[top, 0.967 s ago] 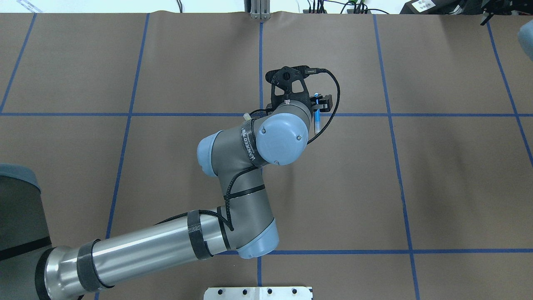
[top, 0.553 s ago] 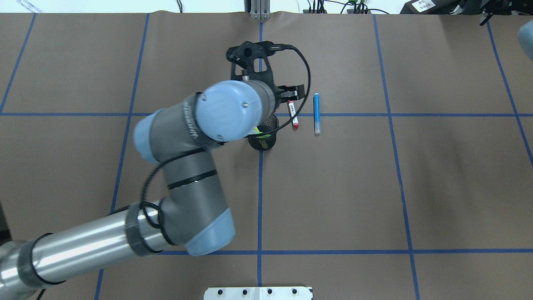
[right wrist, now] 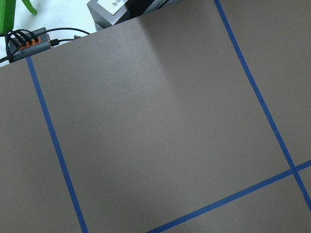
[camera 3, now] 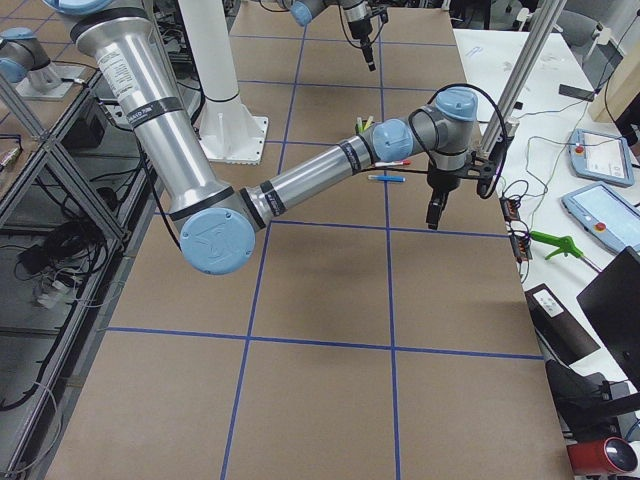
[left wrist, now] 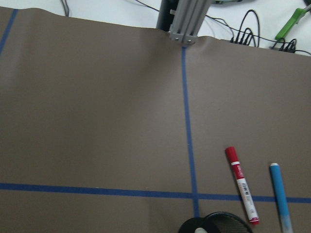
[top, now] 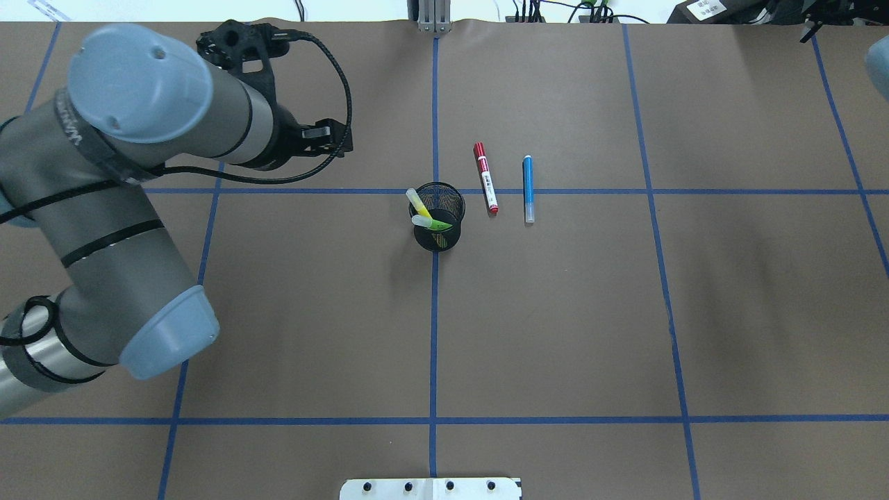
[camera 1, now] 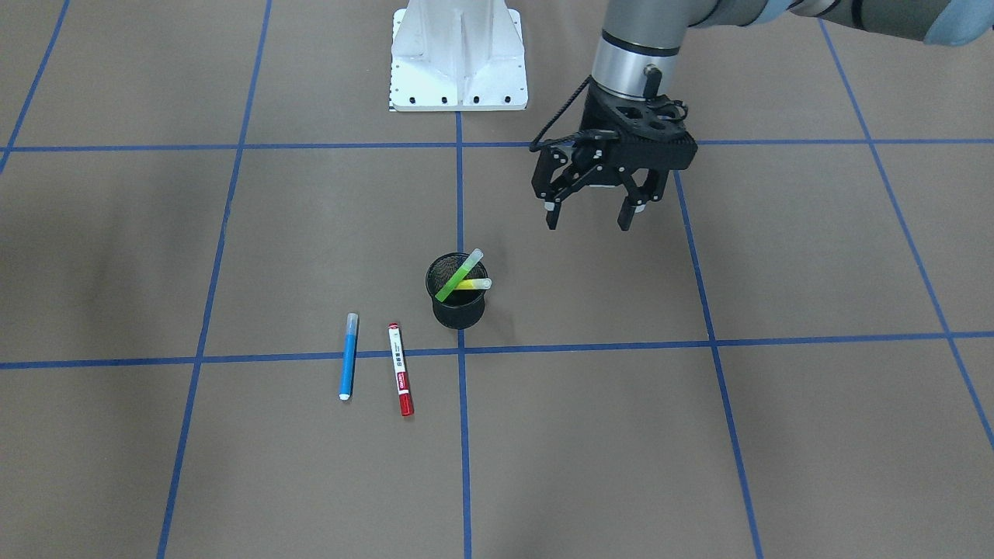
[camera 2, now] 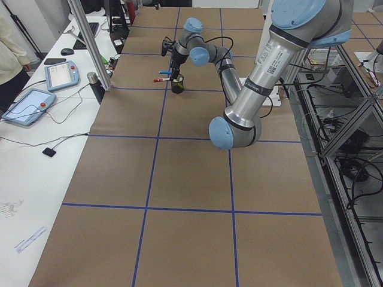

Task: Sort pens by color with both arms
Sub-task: 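Withdraw the left arm away from the cup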

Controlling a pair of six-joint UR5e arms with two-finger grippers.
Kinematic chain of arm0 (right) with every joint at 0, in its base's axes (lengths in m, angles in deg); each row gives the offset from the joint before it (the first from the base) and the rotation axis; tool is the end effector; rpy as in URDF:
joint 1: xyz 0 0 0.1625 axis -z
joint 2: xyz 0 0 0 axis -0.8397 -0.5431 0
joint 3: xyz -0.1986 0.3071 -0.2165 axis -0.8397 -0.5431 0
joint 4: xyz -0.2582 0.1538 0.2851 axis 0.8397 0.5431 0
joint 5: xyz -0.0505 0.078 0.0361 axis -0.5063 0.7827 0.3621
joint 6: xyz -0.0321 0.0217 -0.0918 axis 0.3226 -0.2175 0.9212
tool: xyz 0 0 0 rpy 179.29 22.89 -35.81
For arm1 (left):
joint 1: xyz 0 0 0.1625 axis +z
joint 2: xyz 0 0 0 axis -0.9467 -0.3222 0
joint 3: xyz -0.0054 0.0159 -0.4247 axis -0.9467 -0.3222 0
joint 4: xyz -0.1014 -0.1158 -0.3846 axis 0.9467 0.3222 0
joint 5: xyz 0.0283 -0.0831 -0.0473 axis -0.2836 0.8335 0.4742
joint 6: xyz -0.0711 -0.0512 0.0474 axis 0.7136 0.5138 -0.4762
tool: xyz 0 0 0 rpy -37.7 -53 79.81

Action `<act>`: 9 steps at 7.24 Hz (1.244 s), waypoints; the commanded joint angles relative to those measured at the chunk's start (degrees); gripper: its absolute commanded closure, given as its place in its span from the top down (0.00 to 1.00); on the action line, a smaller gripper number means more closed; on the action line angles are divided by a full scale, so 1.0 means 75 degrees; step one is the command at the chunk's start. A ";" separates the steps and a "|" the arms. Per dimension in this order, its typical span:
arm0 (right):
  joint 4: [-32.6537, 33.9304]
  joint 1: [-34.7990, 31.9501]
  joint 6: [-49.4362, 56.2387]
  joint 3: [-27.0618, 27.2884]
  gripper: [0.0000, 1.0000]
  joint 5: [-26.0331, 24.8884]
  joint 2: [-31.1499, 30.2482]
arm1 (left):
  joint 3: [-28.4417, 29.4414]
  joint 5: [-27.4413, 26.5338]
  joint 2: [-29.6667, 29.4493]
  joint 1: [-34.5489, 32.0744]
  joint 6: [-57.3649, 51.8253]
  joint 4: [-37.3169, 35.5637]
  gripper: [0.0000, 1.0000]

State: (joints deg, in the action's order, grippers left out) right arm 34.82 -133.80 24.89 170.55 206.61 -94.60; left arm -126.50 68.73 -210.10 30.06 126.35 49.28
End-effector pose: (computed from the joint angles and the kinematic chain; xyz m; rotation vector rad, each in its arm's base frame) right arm -0.0760 -0.6498 0.3948 -0.0063 -0.7032 0.4286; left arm 0.3684 -0.4726 0.1753 0.3287 0.9046 -0.2291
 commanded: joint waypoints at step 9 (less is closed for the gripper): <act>-0.0014 0.3891 -0.0896 0.1120 0.99 -0.1730 0.1693 | 0.0806 0.2643 0.2661 -0.2868 -0.2926 0.0052 0.99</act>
State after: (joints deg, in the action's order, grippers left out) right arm 34.90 -110.83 17.46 180.37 196.56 -85.82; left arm -121.09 88.17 -191.42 9.88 106.66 49.61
